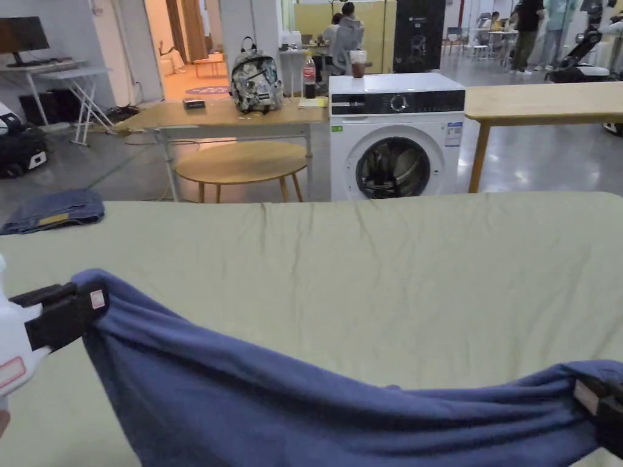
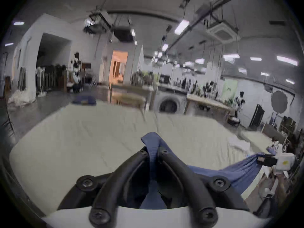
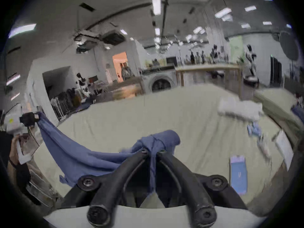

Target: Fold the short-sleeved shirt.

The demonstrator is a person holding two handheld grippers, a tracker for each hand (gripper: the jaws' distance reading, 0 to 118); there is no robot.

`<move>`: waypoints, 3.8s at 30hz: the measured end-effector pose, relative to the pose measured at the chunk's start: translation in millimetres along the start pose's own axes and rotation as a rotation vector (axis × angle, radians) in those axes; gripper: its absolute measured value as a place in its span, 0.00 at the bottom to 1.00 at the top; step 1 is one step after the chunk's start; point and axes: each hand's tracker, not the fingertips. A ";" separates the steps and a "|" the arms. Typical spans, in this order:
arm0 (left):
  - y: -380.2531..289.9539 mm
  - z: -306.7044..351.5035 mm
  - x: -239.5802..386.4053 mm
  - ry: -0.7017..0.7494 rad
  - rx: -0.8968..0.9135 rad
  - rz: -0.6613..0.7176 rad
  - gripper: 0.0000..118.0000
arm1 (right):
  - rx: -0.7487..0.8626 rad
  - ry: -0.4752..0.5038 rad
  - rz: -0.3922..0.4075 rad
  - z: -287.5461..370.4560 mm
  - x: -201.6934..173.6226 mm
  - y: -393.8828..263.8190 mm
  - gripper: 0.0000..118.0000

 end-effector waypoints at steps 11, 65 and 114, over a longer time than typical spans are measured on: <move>135.3 -24.6 -4.9 0.090 0.188 -0.098 0.01 | 0.183 0.063 0.060 -69.4 -37.8 190.9 0.02; -251.5 61.4 -34.9 0.151 -0.365 0.319 0.01 | -0.362 -0.130 -0.224 -1.9 58.5 -181.0 0.06; -280.3 33.0 -23.4 0.283 -0.524 0.180 0.00 | -0.135 0.046 0.037 21.5 -13.3 -85.5 0.00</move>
